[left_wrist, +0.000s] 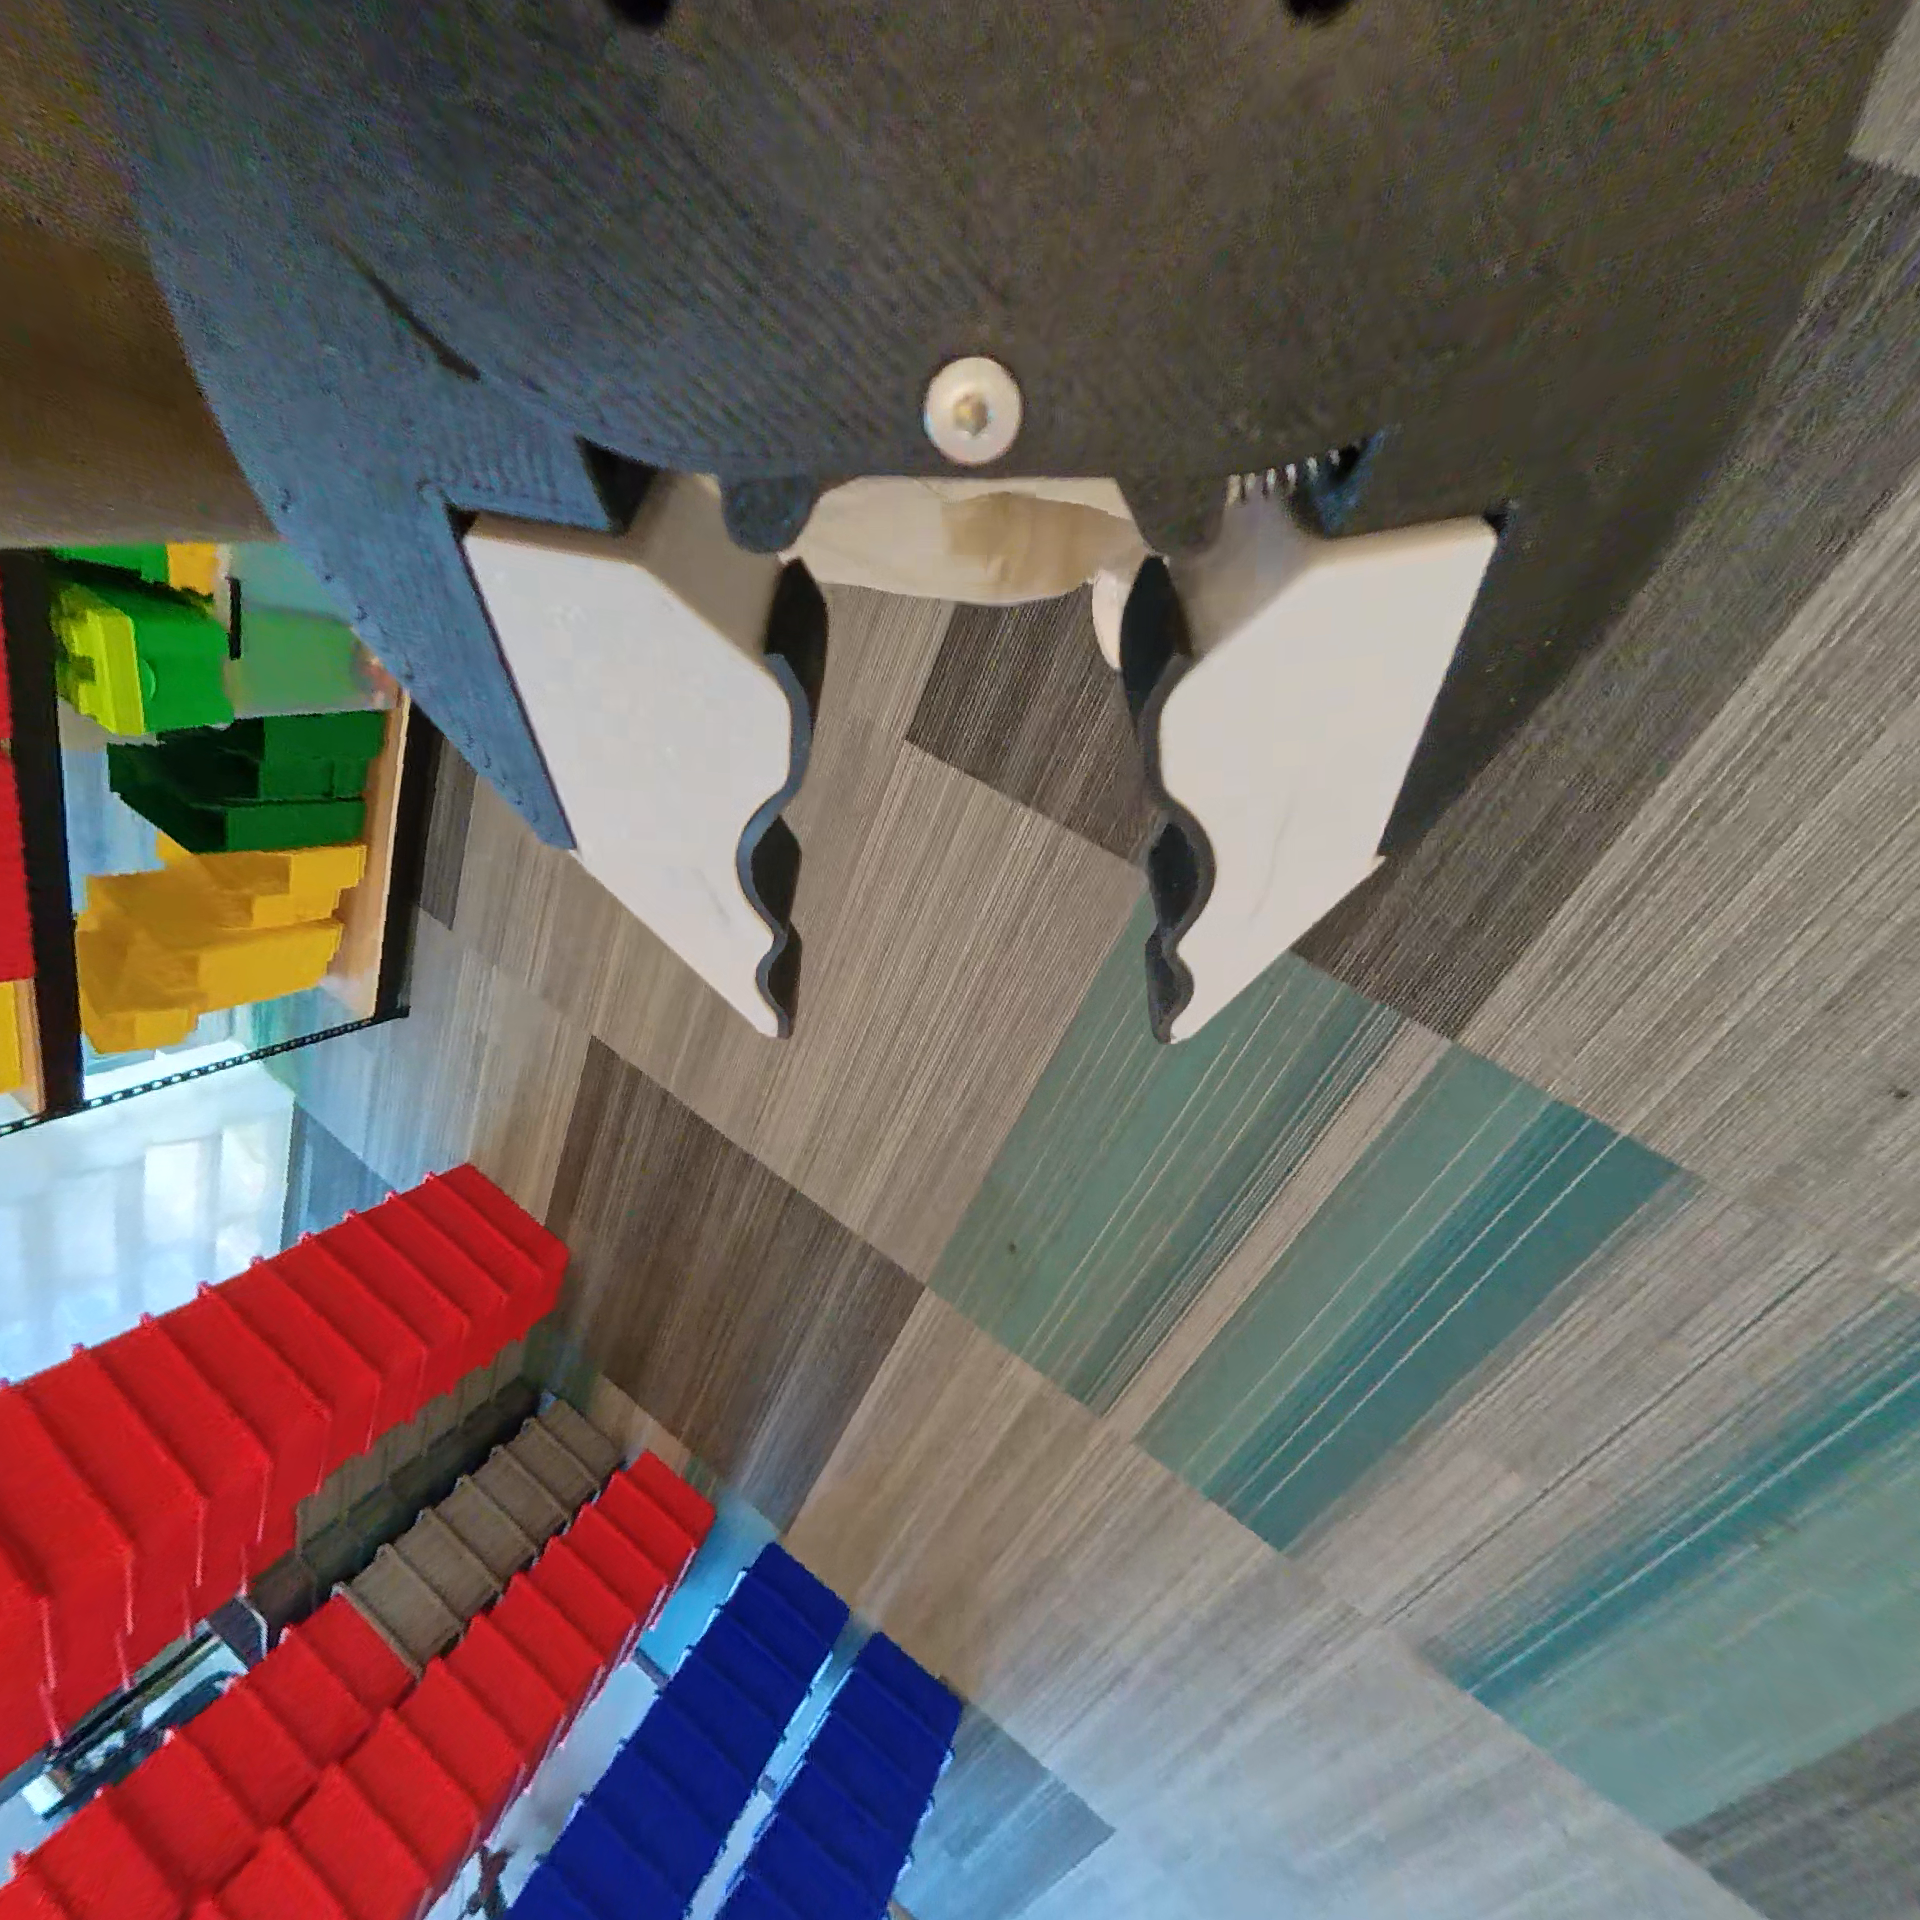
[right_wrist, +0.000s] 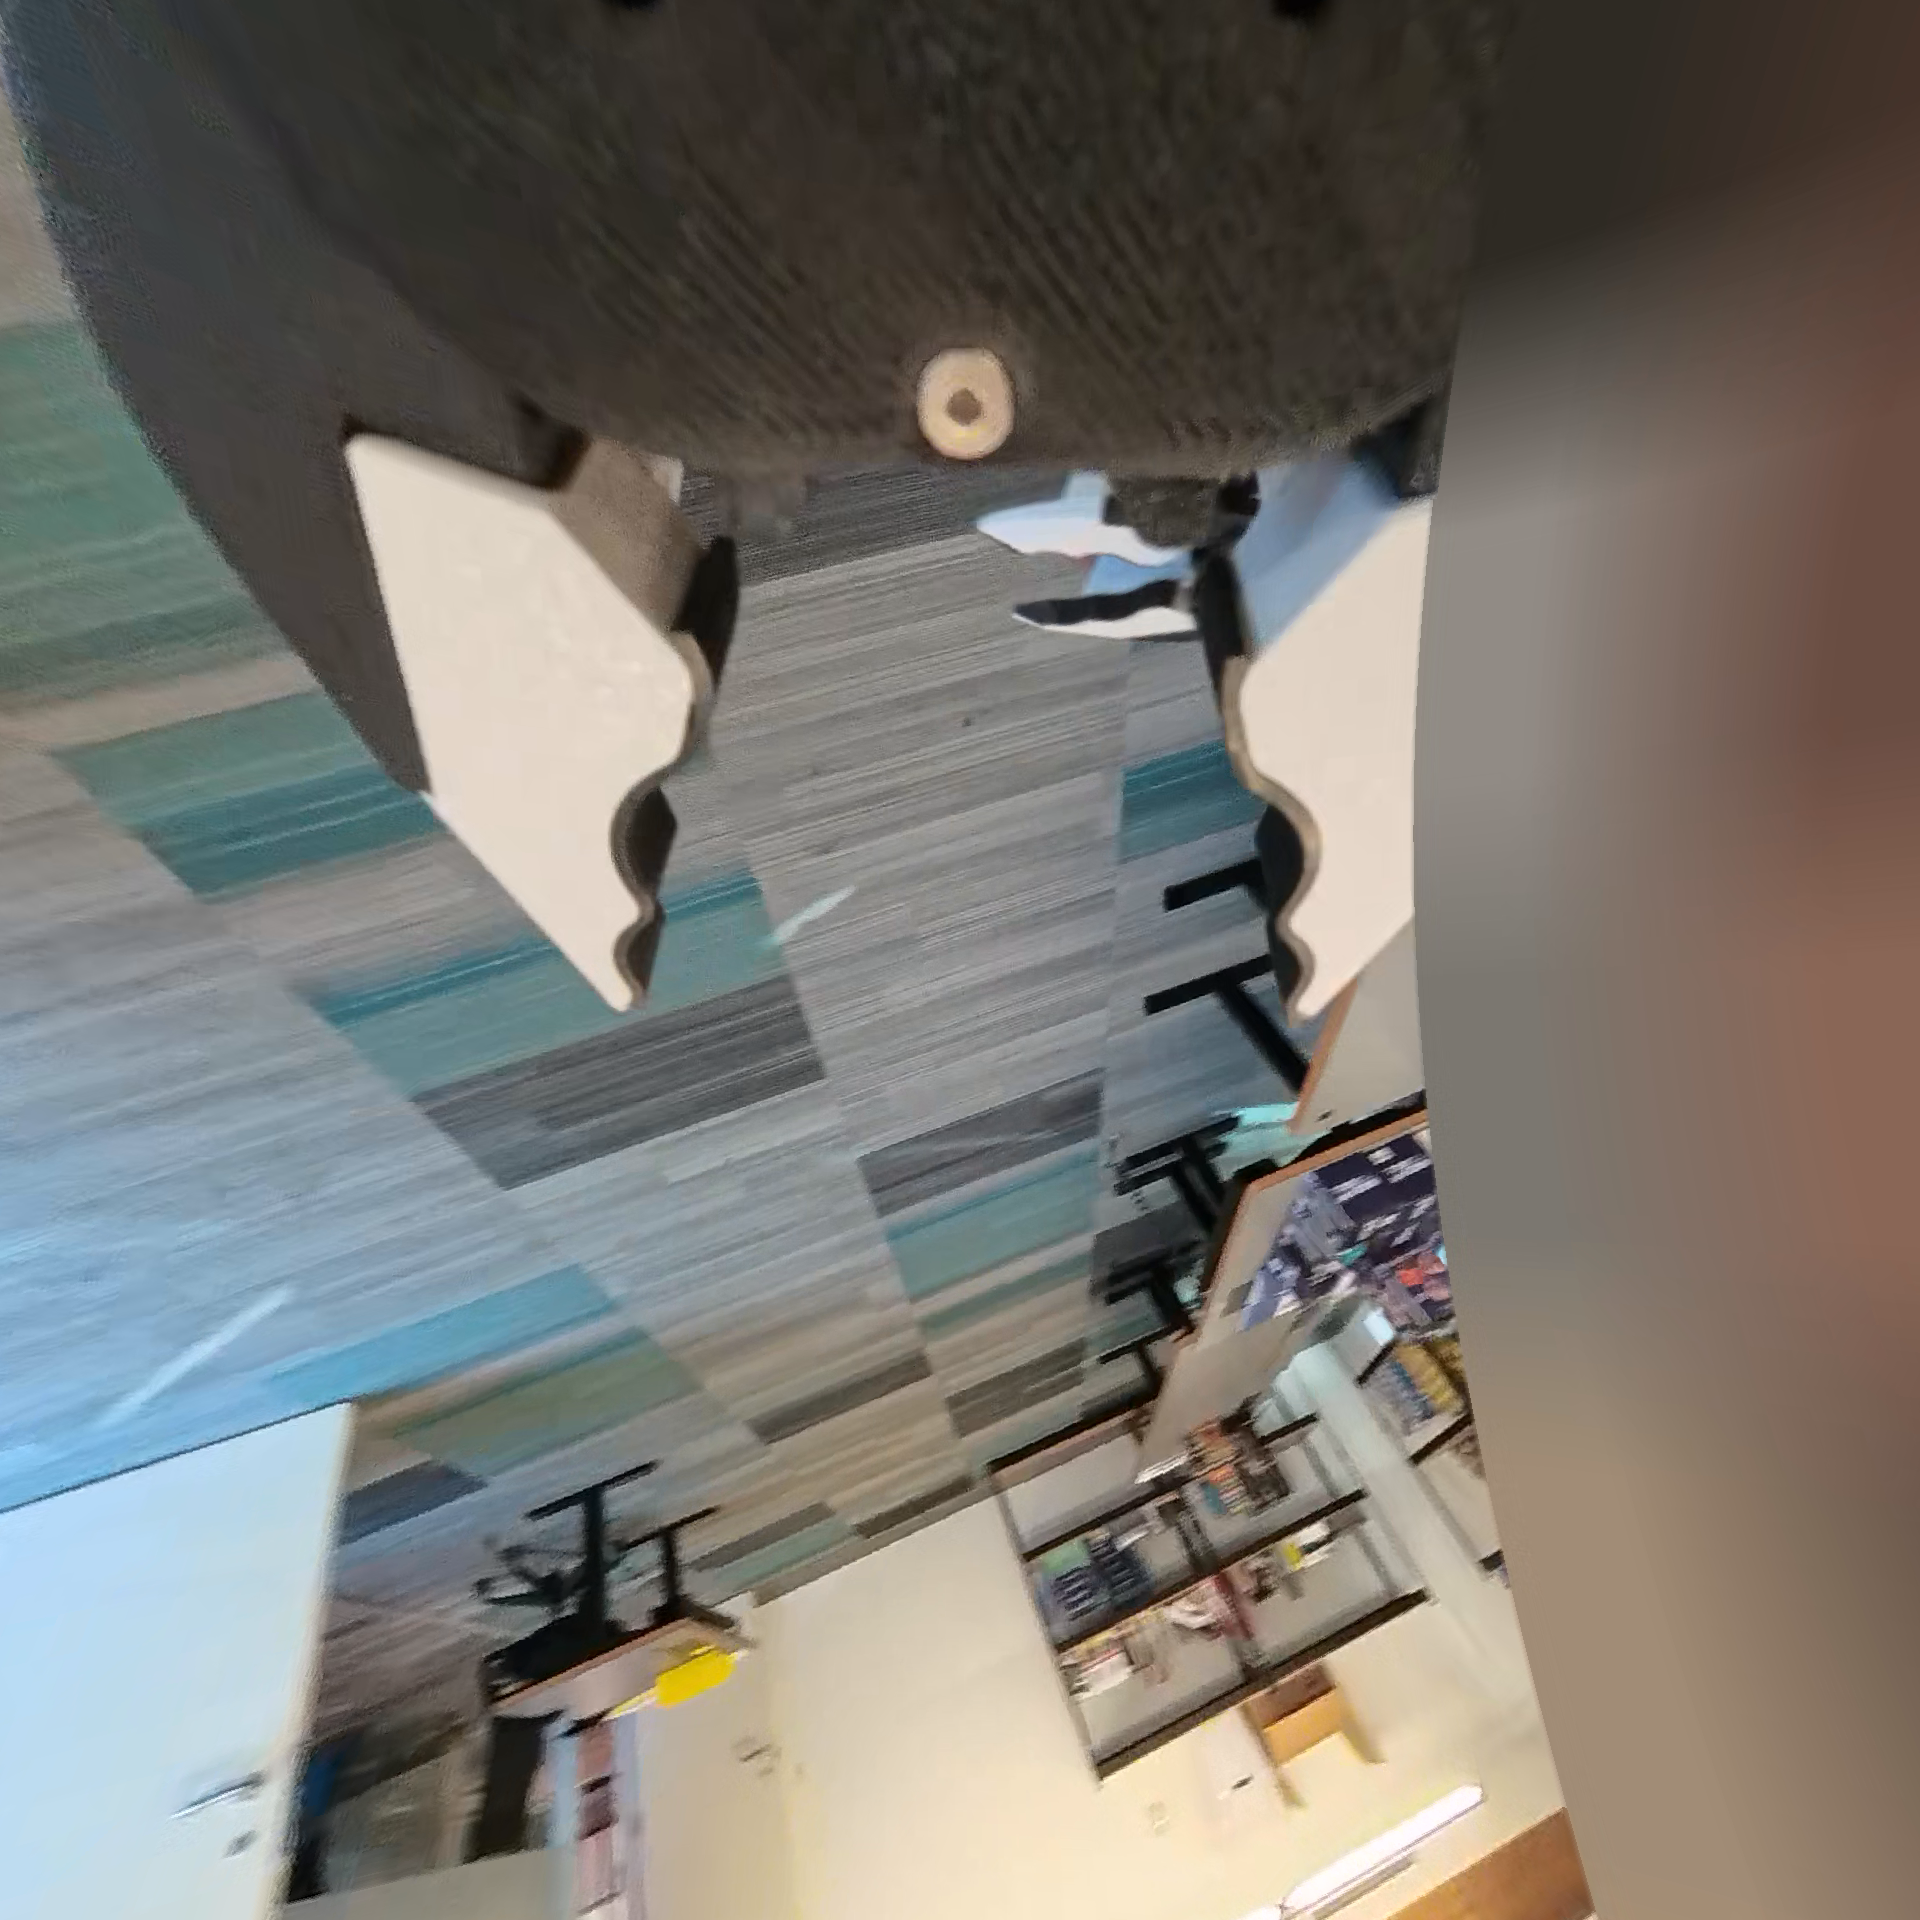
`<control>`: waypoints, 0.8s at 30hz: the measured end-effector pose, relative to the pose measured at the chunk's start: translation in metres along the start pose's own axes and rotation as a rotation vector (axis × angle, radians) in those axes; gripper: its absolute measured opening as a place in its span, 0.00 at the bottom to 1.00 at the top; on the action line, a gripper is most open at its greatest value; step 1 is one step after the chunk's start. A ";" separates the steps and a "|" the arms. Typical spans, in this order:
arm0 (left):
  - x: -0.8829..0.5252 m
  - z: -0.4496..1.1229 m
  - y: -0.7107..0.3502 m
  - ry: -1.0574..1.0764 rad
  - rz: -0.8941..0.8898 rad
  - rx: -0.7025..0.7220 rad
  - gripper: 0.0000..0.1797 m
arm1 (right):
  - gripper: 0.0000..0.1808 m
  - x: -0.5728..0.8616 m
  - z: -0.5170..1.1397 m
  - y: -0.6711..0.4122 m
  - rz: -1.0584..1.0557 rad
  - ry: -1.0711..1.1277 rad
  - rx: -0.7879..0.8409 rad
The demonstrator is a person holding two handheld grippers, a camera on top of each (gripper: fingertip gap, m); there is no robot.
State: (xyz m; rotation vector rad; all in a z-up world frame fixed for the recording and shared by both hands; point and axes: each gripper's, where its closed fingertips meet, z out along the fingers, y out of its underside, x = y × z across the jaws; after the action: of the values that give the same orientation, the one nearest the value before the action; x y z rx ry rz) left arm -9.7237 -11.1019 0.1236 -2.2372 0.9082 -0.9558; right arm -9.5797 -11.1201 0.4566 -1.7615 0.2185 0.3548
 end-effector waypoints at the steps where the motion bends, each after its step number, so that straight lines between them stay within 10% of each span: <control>1: 0.001 0.010 -0.011 -0.003 0.010 0.007 0.34 | 0.64 0.026 -0.002 0.005 0.006 0.034 0.020; 5: -0.004 0.056 -0.056 -0.007 0.024 0.019 0.35 | 0.67 0.120 0.024 0.064 -0.024 0.083 0.032; 9: -0.025 0.117 -0.097 -0.001 0.065 0.002 0.35 | 0.34 0.232 0.083 0.143 -0.088 0.295 -0.069; 24: -0.121 0.385 -0.406 0.119 0.404 -0.021 0.34 | 0.28 0.472 0.358 0.082 -0.343 0.627 -0.224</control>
State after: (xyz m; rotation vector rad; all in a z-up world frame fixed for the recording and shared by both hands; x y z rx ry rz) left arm -9.3416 -10.6760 0.1197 -1.9207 1.3640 -0.8955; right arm -9.2088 -10.7676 0.1465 -2.0494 0.3220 -0.4472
